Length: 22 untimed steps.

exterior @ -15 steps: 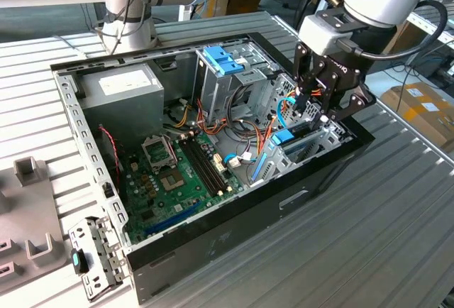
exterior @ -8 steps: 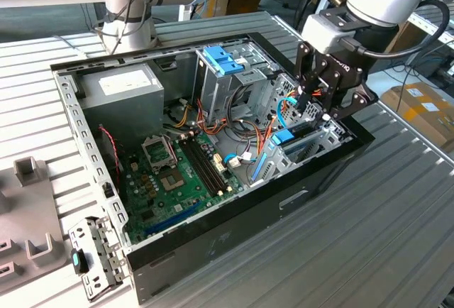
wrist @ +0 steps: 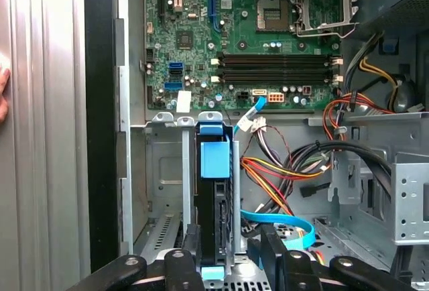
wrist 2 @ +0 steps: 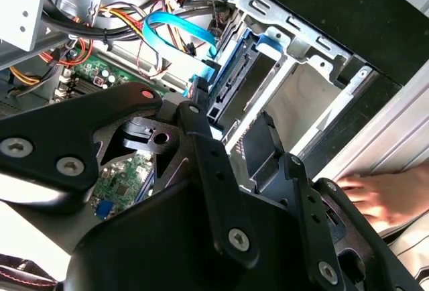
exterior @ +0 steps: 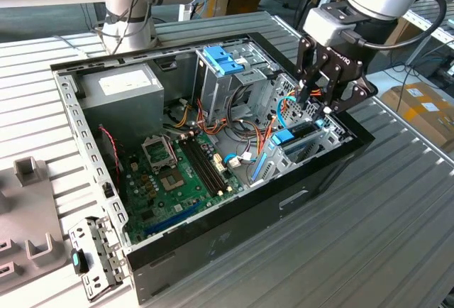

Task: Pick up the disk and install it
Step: 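Insert the first disk wire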

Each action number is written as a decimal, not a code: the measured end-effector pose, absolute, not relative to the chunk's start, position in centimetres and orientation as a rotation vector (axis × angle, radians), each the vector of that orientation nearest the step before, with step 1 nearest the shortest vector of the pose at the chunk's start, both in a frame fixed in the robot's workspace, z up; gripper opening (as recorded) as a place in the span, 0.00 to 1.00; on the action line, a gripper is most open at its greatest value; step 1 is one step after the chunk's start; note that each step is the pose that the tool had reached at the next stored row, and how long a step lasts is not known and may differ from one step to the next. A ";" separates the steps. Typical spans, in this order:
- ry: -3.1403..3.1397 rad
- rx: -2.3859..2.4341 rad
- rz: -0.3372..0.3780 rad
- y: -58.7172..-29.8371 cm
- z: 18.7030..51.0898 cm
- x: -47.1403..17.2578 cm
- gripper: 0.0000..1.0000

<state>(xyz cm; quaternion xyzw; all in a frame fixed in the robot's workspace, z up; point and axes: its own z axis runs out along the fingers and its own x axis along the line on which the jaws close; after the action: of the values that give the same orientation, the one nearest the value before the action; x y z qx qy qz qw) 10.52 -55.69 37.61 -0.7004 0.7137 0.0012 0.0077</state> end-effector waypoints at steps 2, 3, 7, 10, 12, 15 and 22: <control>2.231 -2.190 0.004 -55.7 37.9 10.5 0.49; 2.231 -2.190 0.004 -55.7 38.1 10.5 0.49; 2.231 -2.191 0.003 -55.6 38.0 10.7 0.49; 2.231 -2.194 -0.001 -55.4 37.7 10.7 0.49; 2.230 -2.197 -0.003 -55.1 37.4 10.8 0.49; 2.229 -2.203 -0.008 -55.0 37.1 10.8 0.49; 2.228 -2.222 -0.029 -54.7 36.6 10.9 0.49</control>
<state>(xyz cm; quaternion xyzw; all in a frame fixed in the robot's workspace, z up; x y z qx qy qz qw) 10.91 -54.65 36.59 -0.7061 0.7080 -0.0092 -0.0026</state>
